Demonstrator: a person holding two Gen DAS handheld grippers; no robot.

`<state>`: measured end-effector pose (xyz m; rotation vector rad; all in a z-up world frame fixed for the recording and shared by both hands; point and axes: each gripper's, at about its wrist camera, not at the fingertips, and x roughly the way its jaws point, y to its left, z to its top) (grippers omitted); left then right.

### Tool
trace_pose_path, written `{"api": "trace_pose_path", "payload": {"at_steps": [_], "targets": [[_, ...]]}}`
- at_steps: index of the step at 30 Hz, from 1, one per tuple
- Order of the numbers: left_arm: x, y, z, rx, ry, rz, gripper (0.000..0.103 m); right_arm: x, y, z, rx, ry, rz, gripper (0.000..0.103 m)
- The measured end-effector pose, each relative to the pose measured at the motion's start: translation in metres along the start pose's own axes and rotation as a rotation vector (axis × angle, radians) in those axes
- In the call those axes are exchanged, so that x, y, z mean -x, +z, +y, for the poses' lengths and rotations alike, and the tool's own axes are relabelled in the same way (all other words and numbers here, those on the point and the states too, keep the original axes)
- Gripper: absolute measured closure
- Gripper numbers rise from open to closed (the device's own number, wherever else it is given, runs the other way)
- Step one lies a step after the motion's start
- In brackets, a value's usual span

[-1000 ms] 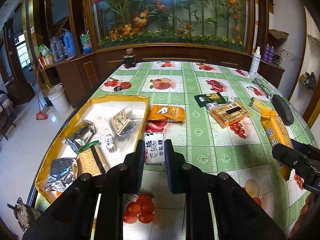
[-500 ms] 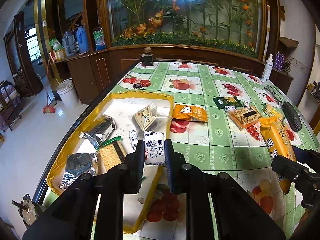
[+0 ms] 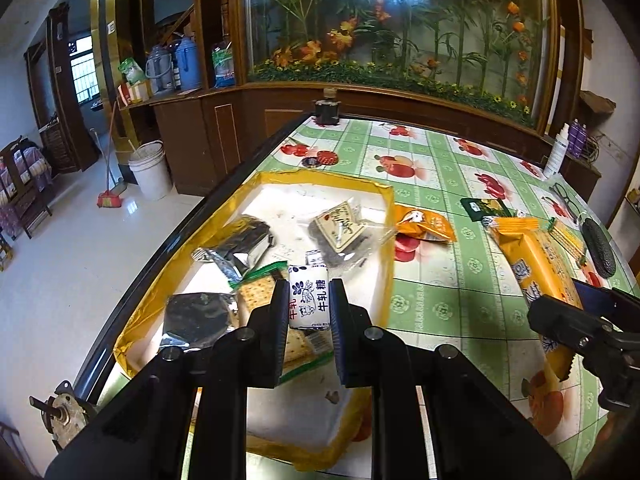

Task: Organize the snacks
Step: 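Carry the white box with the left gripper while the right gripper carries the biscuit pack toward the tray, then open the left gripper over the tray while the right gripper drops the biscuit pack into it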

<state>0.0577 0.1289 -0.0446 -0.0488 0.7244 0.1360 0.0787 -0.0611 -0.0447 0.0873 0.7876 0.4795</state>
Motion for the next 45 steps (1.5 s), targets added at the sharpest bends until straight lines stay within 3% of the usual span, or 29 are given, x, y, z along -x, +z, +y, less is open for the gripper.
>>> {"api": "trace_pose_path", "payload": {"at_steps": [11, 21, 31, 33, 35, 36, 43, 45], "targets": [[-0.027, -0.009, 0.051, 0.118, 0.001, 0.079, 0.086, -0.069, 0.031, 0.055, 0.072, 0.073, 0.057, 0.033], [-0.040, -0.016, 0.064, 0.122, 0.022, 0.118, 0.086, -0.129, 0.035, 0.079, 0.074, 0.106, 0.129, 0.033], [-0.047, -0.013, 0.067, 0.117, 0.047, 0.126, 0.085, -0.153, 0.039, 0.087, 0.091, 0.109, 0.156, 0.032], [-0.048, -0.012, 0.068, 0.121, 0.045, 0.129, 0.073, -0.155, 0.039, 0.088, 0.095, 0.111, 0.164, 0.031], [-0.047, -0.012, 0.067, 0.113, 0.065, 0.124, 0.030, -0.156, 0.040, 0.089, 0.101, 0.105, 0.163, 0.030], [-0.044, -0.011, 0.067, 0.110, 0.076, 0.109, 0.025, -0.156, 0.039, 0.089, 0.104, 0.099, 0.163, 0.030], [-0.033, -0.007, 0.073, 0.133, 0.095, 0.082, 0.025, -0.133, 0.047, 0.065, 0.019, 0.118, 0.116, 0.029], [-0.031, -0.004, 0.071, 0.132, 0.091, 0.070, 0.025, -0.117, 0.049, 0.054, 0.004, 0.107, 0.085, 0.024]]}}
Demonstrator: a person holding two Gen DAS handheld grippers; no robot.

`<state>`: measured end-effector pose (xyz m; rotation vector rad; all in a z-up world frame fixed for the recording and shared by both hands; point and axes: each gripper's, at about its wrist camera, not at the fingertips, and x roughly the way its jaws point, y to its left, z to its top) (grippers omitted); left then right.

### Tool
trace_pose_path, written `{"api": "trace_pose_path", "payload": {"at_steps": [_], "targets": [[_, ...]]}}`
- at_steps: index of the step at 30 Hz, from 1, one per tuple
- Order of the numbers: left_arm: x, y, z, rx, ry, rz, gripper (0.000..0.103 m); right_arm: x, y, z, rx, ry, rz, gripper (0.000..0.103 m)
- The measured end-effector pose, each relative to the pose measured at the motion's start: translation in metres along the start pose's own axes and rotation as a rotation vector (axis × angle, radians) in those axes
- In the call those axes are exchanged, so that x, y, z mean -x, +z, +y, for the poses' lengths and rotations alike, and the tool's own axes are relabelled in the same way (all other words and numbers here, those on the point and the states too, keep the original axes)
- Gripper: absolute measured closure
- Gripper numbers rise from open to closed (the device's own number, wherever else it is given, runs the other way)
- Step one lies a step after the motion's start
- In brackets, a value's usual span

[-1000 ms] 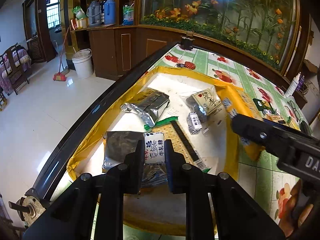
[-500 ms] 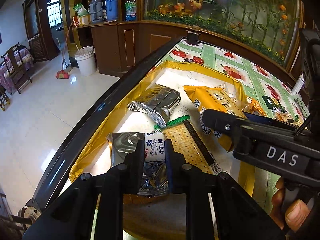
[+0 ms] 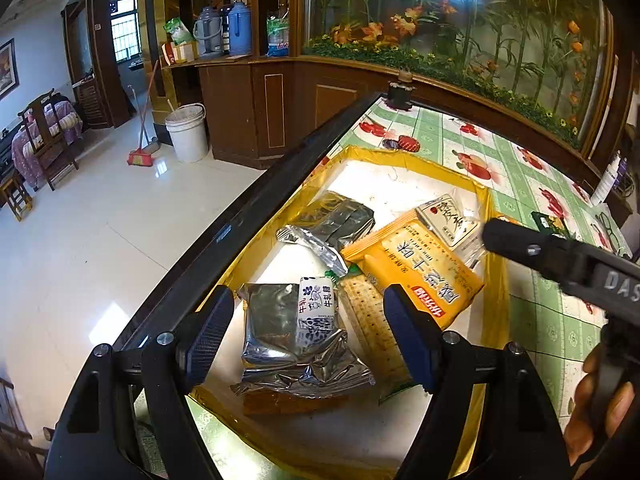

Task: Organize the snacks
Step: 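Open the left gripper over the tray while the right gripper drops the biscuit pack into it, then move both open grippers back over the packets on the table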

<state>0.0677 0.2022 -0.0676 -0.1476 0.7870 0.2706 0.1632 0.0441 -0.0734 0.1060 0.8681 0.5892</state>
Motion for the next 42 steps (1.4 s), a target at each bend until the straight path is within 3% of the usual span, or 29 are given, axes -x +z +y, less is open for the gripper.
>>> {"api": "trace_pose_path", "payload": {"at_steps": [6, 21, 29, 34, 38, 42], "targets": [[0.010, 0.002, -0.020, -0.041, -0.010, -0.025, 0.025, 0.046, -0.010, -0.043, -0.057, -0.070, -0.063, 0.023], [0.026, -0.002, -0.085, -0.148, -0.056, -0.018, 0.025, 0.112, -0.059, -0.152, -0.232, -0.212, -0.087, 0.018], [0.021, -0.006, -0.142, -0.199, -0.170, 0.040, 0.026, 0.137, -0.076, -0.203, -0.288, -0.299, -0.102, 0.018], [0.018, -0.002, -0.189, -0.295, -0.259, 0.052, 0.026, 0.151, -0.079, -0.234, -0.303, -0.352, -0.108, 0.017], [0.008, -0.001, -0.240, -0.498, -0.351, 0.054, 0.026, 0.164, -0.076, -0.266, -0.338, -0.397, -0.123, 0.017], [-0.009, 0.005, -0.284, -0.621, -0.399, 0.044, 0.026, 0.171, -0.070, -0.297, -0.387, -0.431, -0.130, 0.017]]}}
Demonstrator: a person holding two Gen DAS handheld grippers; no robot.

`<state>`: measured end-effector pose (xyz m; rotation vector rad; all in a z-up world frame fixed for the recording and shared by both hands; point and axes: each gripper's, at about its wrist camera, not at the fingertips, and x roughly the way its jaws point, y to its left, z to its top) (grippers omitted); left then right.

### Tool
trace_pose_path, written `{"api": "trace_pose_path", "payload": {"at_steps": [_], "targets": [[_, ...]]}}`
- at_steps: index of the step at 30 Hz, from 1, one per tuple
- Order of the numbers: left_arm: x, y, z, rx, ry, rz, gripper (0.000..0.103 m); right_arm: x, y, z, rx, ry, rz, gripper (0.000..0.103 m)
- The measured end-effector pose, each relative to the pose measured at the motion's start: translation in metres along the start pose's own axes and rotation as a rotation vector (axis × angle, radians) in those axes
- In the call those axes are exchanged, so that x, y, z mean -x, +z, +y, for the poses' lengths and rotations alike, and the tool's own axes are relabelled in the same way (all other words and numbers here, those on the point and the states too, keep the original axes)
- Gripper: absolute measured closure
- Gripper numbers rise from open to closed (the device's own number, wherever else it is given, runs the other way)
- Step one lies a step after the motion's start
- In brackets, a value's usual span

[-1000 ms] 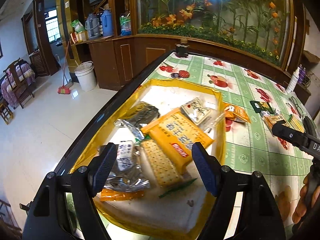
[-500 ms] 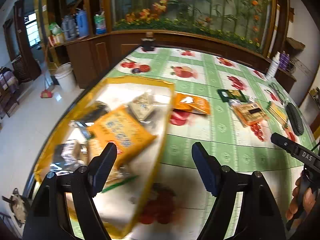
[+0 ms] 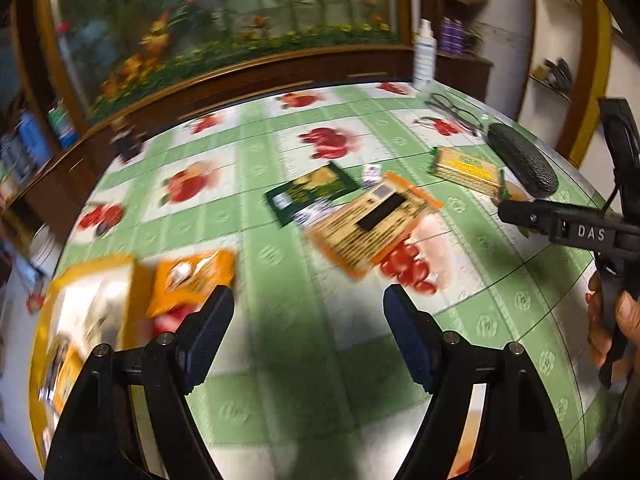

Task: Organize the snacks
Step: 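Move both open grippers back over the packets on the table, then grasp the clear orange-capped biscuit pack with the left gripper while the right gripper grasps the yellow WEIDAN cracker pack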

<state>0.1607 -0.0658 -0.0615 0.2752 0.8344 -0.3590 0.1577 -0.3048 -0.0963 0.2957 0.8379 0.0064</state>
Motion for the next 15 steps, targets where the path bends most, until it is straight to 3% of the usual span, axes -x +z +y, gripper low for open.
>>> {"api": "trace_pose_path", "payload": {"at_steps": [5, 8, 12, 15], "targets": [[-0.036, 0.028, -0.018, -0.085, -0.069, 0.053, 0.026, -0.012, 0.018, -0.016, -0.004, -0.009, -0.010, 0.017], [-0.051, 0.035, -0.026, -0.137, -0.128, 0.088, 0.026, -0.018, 0.028, -0.012, 0.101, 0.005, -0.015, 0.016], [-0.060, 0.041, -0.031, -0.197, -0.142, 0.093, 0.026, -0.032, 0.038, 0.001, 0.328, -0.022, -0.003, 0.014], [-0.068, 0.051, -0.032, -0.214, -0.189, 0.105, 0.026, -0.044, 0.042, 0.008, 0.416, -0.016, 0.027, 0.014]]}}
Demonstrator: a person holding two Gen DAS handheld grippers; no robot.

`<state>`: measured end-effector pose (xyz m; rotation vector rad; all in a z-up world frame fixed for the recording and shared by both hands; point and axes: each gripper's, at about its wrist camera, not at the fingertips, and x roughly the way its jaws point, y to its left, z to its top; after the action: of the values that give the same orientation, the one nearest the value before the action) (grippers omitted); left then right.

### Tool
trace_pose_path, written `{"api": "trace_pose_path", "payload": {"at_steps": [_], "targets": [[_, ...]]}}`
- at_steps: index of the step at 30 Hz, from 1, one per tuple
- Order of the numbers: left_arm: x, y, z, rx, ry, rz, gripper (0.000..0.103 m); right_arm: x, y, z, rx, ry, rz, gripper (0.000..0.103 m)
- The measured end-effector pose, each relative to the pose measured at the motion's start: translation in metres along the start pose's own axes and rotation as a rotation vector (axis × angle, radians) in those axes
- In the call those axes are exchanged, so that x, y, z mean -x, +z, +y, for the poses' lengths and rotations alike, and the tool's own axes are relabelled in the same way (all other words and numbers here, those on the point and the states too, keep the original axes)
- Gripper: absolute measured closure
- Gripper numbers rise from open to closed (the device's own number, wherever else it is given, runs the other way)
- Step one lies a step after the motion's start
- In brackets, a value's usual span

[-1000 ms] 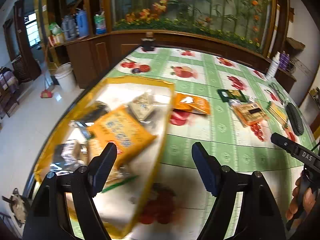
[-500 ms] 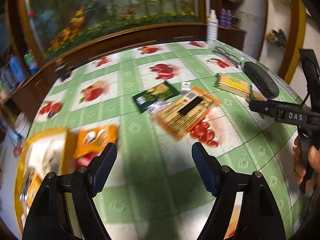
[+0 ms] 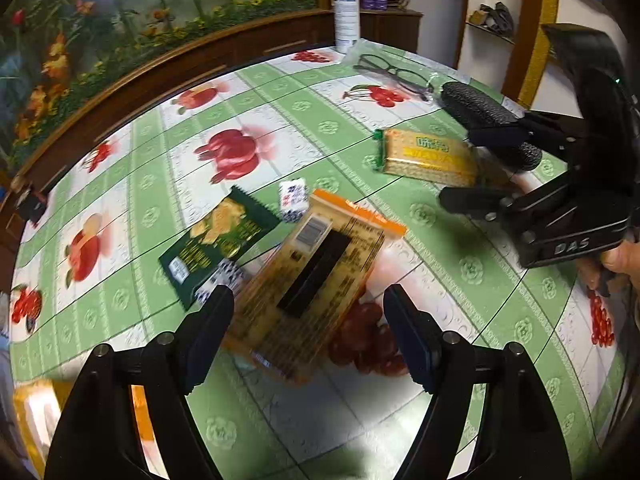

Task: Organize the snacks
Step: 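Grasp the clear orange-capped biscuit pack with the left gripper while the right gripper grasps the yellow WEIDAN cracker pack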

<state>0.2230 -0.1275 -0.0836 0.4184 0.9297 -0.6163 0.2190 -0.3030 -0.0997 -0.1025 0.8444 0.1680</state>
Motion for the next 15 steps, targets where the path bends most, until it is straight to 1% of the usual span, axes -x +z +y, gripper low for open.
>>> {"api": "trace_pose_path", "payload": {"at_steps": [2, 3, 5, 7, 8, 9, 10, 11, 12, 13, 14, 15], "targets": [[-0.008, 0.005, -0.003, -0.028, -0.004, 0.028, 0.026, -0.009, 0.004, -0.001, 0.017, -0.030, 0.020, 0.014], [-0.013, 0.006, -0.005, -0.044, 0.006, 0.039, 0.026, -0.014, 0.005, -0.004, 0.011, -0.038, 0.028, 0.014], [-0.022, 0.009, -0.006, -0.061, 0.016, 0.064, 0.026, -0.021, 0.007, -0.011, -0.013, -0.043, 0.041, 0.014], [-0.031, 0.010, -0.006, -0.063, 0.029, 0.086, 0.026, -0.030, 0.006, -0.018, -0.051, -0.037, 0.072, 0.014], [-0.032, 0.011, -0.006, -0.062, 0.034, 0.082, 0.025, -0.033, 0.004, -0.021, -0.058, -0.039, 0.079, 0.016], [-0.033, 0.011, -0.006, -0.056, 0.026, 0.081, 0.025, -0.034, 0.002, -0.018, -0.042, -0.048, 0.081, 0.017], [-0.033, 0.012, -0.007, -0.053, 0.023, 0.080, 0.026, -0.035, 0.001, -0.015, -0.028, -0.040, 0.086, 0.019], [-0.033, 0.012, -0.008, -0.056, 0.025, 0.080, 0.026, -0.033, 0.001, -0.015, -0.034, -0.008, 0.080, 0.025], [-0.032, 0.011, -0.010, -0.060, 0.022, 0.077, 0.029, -0.032, 0.001, -0.013, -0.031, -0.002, 0.074, 0.034], [-0.032, 0.011, -0.011, -0.054, 0.001, 0.077, 0.037, -0.031, 0.001, -0.012, -0.024, -0.014, 0.075, 0.040], [-0.031, 0.009, -0.011, -0.041, -0.030, 0.083, 0.045, -0.030, 0.001, -0.011, -0.028, -0.012, 0.076, 0.051], [-0.030, 0.008, -0.012, -0.029, -0.051, 0.088, 0.047, -0.028, 0.001, -0.011, -0.039, 0.005, 0.074, 0.055]]}}
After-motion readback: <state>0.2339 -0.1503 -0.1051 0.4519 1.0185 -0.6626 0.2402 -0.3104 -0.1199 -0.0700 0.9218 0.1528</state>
